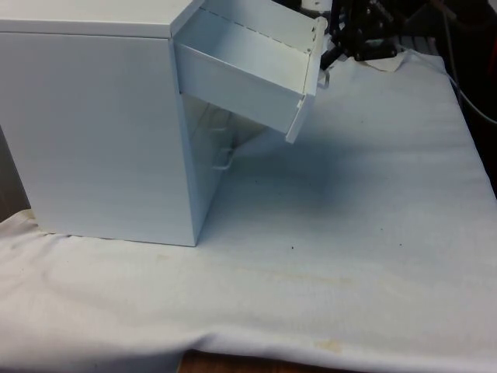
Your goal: Open the drawer, then close it.
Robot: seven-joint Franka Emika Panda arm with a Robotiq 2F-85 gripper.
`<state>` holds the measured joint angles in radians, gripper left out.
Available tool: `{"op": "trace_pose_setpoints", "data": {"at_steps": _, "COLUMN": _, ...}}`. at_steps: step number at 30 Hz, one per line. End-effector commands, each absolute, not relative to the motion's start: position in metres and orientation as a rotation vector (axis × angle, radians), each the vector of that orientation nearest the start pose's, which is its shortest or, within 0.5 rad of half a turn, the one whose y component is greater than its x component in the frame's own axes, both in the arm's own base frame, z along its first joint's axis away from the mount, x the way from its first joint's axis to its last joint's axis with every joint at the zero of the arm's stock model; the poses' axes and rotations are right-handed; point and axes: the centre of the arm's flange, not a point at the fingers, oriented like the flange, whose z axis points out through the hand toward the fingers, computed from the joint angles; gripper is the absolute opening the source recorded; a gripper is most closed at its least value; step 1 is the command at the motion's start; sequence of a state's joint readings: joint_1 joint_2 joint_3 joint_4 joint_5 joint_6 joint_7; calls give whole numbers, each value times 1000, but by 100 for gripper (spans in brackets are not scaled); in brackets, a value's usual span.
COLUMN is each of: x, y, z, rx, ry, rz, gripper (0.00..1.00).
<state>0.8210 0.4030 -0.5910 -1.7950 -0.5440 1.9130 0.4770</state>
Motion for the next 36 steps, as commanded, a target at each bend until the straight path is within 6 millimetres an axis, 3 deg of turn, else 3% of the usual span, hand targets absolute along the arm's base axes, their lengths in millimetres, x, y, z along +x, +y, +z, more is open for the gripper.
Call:
{"op": "trace_pose_setpoints", "data": {"at_steps": 1, "x": 606, "y": 128, "z": 363, "rx": 2375, "ry": 28, "rz": 31, "gripper": 0}}
{"op": "trace_pose_setpoints", "data": {"at_steps": 23, "x": 606, "y": 123, "z": 374, "rx": 2296, "ry": 23, "rz": -1, "gripper": 0}}
{"op": "trace_pose_setpoints", "data": {"at_steps": 36, "x": 609, "y": 104, "z": 382, "rx": 2269, "ry": 18, "rz": -7, "gripper": 0}}
